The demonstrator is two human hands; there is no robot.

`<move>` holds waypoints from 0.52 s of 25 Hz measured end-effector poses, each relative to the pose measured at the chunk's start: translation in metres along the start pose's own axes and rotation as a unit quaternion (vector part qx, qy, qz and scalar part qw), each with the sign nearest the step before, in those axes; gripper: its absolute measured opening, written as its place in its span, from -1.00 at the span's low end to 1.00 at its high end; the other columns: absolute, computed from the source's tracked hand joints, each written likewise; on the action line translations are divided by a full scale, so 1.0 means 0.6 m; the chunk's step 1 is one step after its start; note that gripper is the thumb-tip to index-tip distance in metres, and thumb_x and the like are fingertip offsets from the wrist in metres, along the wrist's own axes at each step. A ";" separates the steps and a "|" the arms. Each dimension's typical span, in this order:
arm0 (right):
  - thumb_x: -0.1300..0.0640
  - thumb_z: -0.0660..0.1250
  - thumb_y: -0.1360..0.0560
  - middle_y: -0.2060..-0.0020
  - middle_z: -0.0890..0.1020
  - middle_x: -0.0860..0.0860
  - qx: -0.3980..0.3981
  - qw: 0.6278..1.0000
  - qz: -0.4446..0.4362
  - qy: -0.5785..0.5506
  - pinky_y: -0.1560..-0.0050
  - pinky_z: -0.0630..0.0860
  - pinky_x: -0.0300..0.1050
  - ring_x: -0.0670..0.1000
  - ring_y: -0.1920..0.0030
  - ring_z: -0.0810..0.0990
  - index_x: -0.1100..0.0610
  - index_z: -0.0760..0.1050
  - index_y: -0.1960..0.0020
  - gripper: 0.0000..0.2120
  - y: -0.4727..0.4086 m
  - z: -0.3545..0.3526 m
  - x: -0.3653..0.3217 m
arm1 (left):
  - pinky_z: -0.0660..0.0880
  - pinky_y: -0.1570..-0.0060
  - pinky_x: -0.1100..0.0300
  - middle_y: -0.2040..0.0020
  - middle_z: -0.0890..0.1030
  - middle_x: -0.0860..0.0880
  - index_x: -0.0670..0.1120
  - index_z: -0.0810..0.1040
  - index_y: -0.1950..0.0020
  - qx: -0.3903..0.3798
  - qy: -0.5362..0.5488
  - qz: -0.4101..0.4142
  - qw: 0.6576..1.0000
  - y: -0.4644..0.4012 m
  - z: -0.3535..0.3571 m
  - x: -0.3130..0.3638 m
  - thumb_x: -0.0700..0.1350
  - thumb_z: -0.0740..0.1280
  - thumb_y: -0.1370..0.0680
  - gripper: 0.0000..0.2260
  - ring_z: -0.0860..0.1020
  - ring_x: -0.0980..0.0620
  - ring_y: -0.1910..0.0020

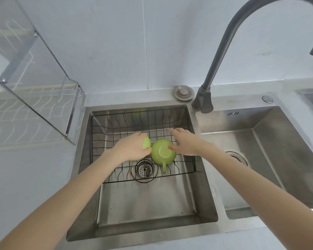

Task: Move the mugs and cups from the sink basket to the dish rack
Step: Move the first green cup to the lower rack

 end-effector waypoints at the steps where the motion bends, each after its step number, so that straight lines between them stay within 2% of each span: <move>1: 0.00 0.21 -0.52 -0.43 0.23 0.20 -0.010 1.000 0.011 -0.025 -0.39 0.25 0.10 0.22 -0.41 0.22 0.14 0.04 -0.48 -0.38 -0.007 0.013 0.009 | 0.33 -0.27 0.01 -0.41 0.32 -0.15 -0.16 0.22 -0.38 -0.016 0.020 -0.008 1.000 -0.011 0.016 0.002 0.02 0.18 -0.52 -0.51 0.32 -0.14 -0.35; 4: 0.05 0.20 -0.53 -0.37 0.30 0.25 -0.022 0.993 0.047 -0.108 -0.34 0.27 0.03 0.23 -0.38 0.29 0.17 0.11 -0.45 -0.44 -0.026 0.048 0.031 | 0.34 -0.23 0.03 -0.35 0.39 -0.20 -0.19 0.26 -0.35 -0.041 0.097 -0.036 0.994 -0.044 0.060 0.005 0.01 0.19 -0.52 -0.54 0.36 -0.17 -0.31; 8: 0.07 0.18 -0.54 -0.31 0.37 0.29 -0.014 0.977 0.097 -0.191 -0.29 0.32 0.01 0.25 -0.32 0.36 0.17 0.17 -0.43 -0.50 -0.052 0.090 0.053 | 0.36 -0.11 0.13 -0.29 0.47 -0.17 -0.19 0.33 -0.30 -0.016 0.201 -0.089 0.975 -0.084 0.112 -0.001 -0.01 0.20 -0.52 -0.59 0.43 -0.13 -0.25; 10: 0.07 0.17 -0.55 -0.29 0.39 0.30 -0.024 0.968 0.116 -0.220 -0.26 0.33 -0.01 0.26 -0.30 0.37 0.19 0.16 -0.43 -0.50 -0.066 0.112 0.060 | 0.39 -0.05 0.13 -0.24 0.50 -0.18 -0.21 0.37 -0.26 -0.019 0.251 -0.118 0.961 -0.101 0.139 -0.002 -0.02 0.21 -0.51 -0.61 0.47 -0.14 -0.18; 13: 0.07 0.15 -0.56 -0.31 0.38 0.29 -0.040 0.959 0.129 -0.248 -0.24 0.34 -0.03 0.26 -0.29 0.38 0.22 0.11 -0.44 -0.48 -0.086 0.143 0.065 | 0.39 -0.09 0.12 -0.26 0.49 -0.15 -0.18 0.37 -0.27 -0.032 0.329 -0.154 0.931 -0.119 0.174 -0.002 -0.03 0.23 -0.51 -0.62 0.47 -0.09 -0.17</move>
Point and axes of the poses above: each hand's wrist, its own y-axis away from the middle knuckle, its own z-axis out of the palm, x = y × z, the point moved 1 cm from there along -y, towards the middle knuckle
